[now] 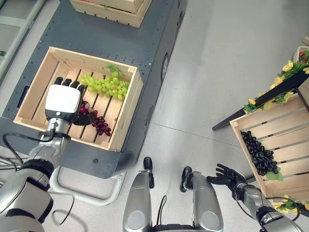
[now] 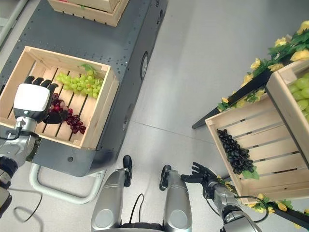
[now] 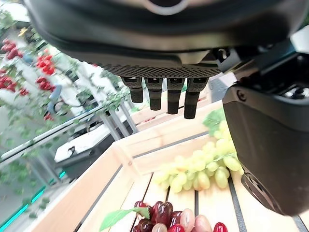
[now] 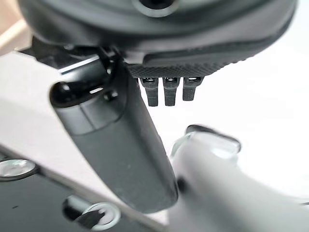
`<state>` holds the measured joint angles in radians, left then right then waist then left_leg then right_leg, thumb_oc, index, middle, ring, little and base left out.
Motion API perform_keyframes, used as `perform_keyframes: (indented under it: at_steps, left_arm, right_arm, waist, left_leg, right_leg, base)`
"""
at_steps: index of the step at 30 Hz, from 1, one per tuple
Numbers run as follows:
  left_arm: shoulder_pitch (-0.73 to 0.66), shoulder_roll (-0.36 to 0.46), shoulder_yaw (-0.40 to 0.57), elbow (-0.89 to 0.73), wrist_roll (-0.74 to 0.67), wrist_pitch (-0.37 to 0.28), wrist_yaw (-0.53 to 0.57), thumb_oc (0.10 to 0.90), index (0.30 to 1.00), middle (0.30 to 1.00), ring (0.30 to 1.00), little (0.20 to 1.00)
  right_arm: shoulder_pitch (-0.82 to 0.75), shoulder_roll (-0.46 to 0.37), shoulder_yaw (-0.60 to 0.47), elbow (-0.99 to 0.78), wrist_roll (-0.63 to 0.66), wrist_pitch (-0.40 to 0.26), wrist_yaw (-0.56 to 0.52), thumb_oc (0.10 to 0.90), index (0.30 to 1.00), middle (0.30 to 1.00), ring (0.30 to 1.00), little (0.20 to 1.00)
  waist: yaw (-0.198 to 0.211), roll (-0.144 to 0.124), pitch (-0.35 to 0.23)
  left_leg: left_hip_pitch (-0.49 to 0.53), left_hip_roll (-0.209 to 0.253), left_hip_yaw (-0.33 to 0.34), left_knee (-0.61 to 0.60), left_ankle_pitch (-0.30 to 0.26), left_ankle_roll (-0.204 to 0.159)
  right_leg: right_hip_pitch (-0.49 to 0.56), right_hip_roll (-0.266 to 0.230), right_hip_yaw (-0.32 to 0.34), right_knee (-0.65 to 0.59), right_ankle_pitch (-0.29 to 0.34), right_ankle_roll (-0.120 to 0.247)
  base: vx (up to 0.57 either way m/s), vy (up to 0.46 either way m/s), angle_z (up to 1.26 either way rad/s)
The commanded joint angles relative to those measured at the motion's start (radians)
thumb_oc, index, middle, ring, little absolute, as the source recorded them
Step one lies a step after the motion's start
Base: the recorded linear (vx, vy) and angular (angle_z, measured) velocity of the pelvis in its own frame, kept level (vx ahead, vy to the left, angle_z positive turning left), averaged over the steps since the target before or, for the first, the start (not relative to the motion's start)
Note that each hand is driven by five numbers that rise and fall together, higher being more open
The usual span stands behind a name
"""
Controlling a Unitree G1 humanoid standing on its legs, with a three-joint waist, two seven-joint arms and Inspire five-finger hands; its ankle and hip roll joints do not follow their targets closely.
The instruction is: Pick up the fruits from the basket on one side to the basket on the other side
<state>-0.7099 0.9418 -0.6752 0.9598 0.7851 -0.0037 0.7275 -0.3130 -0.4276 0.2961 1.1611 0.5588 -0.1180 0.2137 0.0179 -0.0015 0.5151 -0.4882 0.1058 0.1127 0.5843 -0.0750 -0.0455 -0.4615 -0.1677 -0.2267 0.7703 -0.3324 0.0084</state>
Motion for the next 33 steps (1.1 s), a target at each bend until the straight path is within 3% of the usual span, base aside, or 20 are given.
perform_keyframes:
  at_steps: [1,10,14,26,33]
  left_arm:
    - [-0.046,0.138,0.079,-0.052,0.036,0.095,0.019,0.800,0.900,0.900,0.900,0.900]
    - [-0.128,0.236,-0.003,-0.087,0.176,0.127,-0.085,0.800,0.900,0.900,0.900,0.900]
    - [-0.145,0.282,-0.020,-0.111,0.215,0.137,-0.172,0.800,0.900,0.900,0.900,0.900]
    - [-0.212,0.339,-0.064,-0.167,0.317,0.163,-0.263,0.800,0.900,0.900,0.900,0.900]
    - [-0.309,0.363,-0.124,-0.193,0.410,0.104,-0.287,0.800,0.900,0.900,0.900,0.900]
  right_arm:
    - [0.071,-0.052,-0.005,-0.028,0.035,-0.035,0.017,0.800,0.900,0.900,0.900,0.900]
    - [0.056,-0.088,-0.012,-0.054,0.060,-0.054,0.036,0.800,0.900,0.900,0.900,0.900]
    - [0.065,-0.094,-0.020,-0.056,0.066,-0.058,0.043,0.800,0.900,0.900,0.900,0.900]
    - [0.059,-0.089,-0.002,-0.068,0.083,-0.070,0.084,0.800,0.900,0.900,0.900,0.900]
    - [0.060,-0.086,-0.007,-0.071,0.111,-0.084,0.092,0.800,0.900,0.900,0.900,0.900]
  waist:
    - [-0.014,0.011,-0.012]
    - [0.001,-0.014,0.005]
    - [0.009,-0.018,0.005]
    - [0.034,-0.041,0.005]
    - [0.042,-0.062,0.005]
  left_leg:
    - [-0.035,-0.047,0.062,0.076,-0.123,0.054]
    - [-0.170,-0.031,0.064,0.213,-0.181,0.071]
    - [-0.182,-0.033,0.059,0.217,-0.189,0.072]
    - [-0.207,-0.035,0.055,0.196,-0.186,0.074]
    - [-0.255,-0.029,0.044,0.229,-0.203,0.085]
  right_leg:
    - [0.059,0.052,-0.074,-0.044,0.010,-0.061]
    - [-0.097,0.004,-0.083,0.111,-0.024,-0.047]
    - [-0.116,-0.002,-0.087,0.124,-0.026,-0.039]
    - [-0.148,-0.011,-0.114,0.106,-0.008,-0.030]
    - [-0.196,-0.019,-0.134,0.141,-0.009,-0.030]
  base:
    - [-0.07,0.150,0.01]
    - [-0.03,0.078,0.05]
    - [0.01,0.032,0.05]
    - [0.01,0.012,0.07]
    - [0.02,0.031,0.09]
